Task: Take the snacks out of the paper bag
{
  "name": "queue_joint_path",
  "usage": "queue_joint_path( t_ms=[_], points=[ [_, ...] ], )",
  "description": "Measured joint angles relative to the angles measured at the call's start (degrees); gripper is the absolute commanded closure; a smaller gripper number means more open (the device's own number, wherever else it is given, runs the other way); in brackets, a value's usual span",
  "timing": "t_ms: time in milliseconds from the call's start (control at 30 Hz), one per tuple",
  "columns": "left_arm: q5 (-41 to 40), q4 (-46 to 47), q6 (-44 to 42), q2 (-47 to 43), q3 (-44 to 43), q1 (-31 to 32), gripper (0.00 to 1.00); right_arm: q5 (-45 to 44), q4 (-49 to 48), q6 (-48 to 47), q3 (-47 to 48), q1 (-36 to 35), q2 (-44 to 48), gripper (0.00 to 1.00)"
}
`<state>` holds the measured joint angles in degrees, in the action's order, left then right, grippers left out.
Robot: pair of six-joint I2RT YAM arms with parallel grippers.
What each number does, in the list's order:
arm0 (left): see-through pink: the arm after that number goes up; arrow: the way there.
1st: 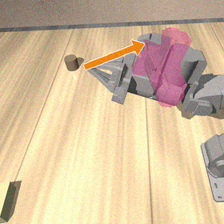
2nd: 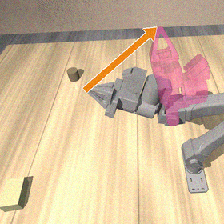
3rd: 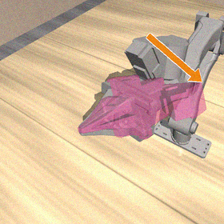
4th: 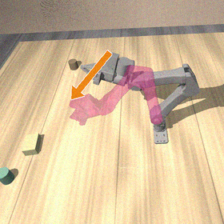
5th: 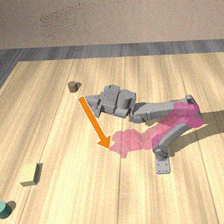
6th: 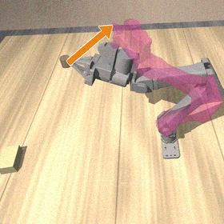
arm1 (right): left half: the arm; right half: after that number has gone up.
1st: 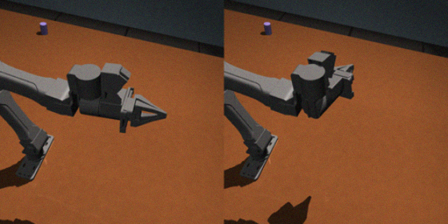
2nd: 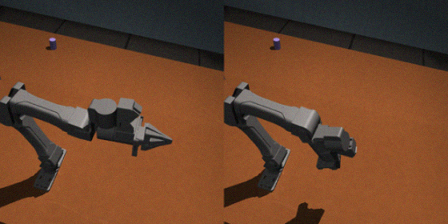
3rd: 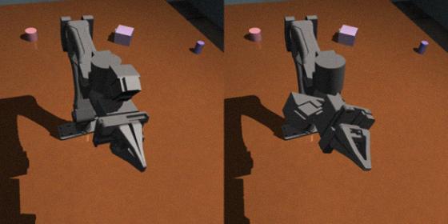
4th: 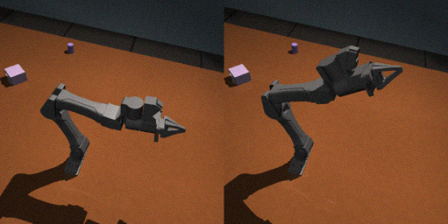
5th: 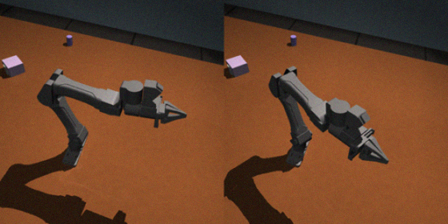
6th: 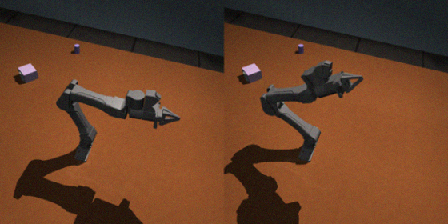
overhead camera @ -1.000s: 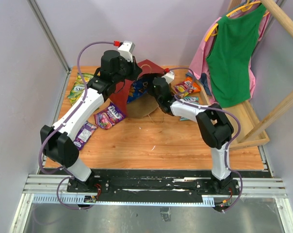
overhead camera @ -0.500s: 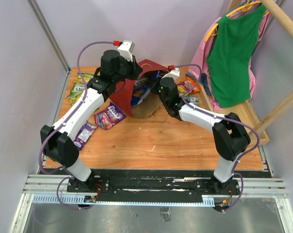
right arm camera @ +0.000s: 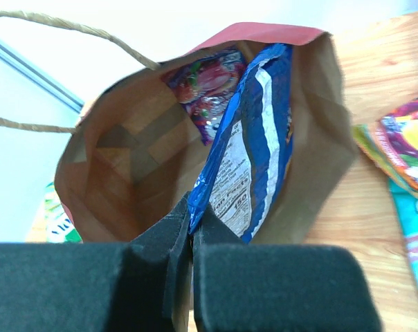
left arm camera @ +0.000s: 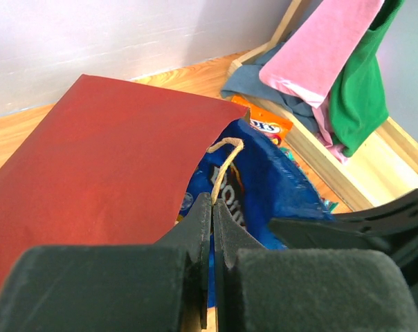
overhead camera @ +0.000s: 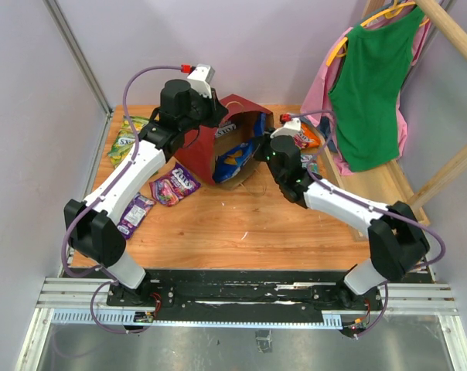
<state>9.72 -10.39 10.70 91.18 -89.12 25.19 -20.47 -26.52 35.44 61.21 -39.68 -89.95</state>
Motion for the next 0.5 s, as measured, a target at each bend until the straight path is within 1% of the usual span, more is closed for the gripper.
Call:
queue_joint_path(
  t_ms=[167,300,500],
  points=[
    [0.07,0.02,0.0,-0.5,0.26,0.0,0.99,-2.08,2.89,-3.19,-5.11,0.0,7.54,0.99],
    [0.33,0.0,-0.07,-0.59,0.26,0.0,0.99,-3.5,5.38,-5.42,-6.86,-0.72,11.56,0.99],
    [0.46,0.0,-0.17,-0.83,0.26,0.0,0.99,-8.15,7.89,-10.29,-8.22,-5.46,14.8,0.99]
  ],
)
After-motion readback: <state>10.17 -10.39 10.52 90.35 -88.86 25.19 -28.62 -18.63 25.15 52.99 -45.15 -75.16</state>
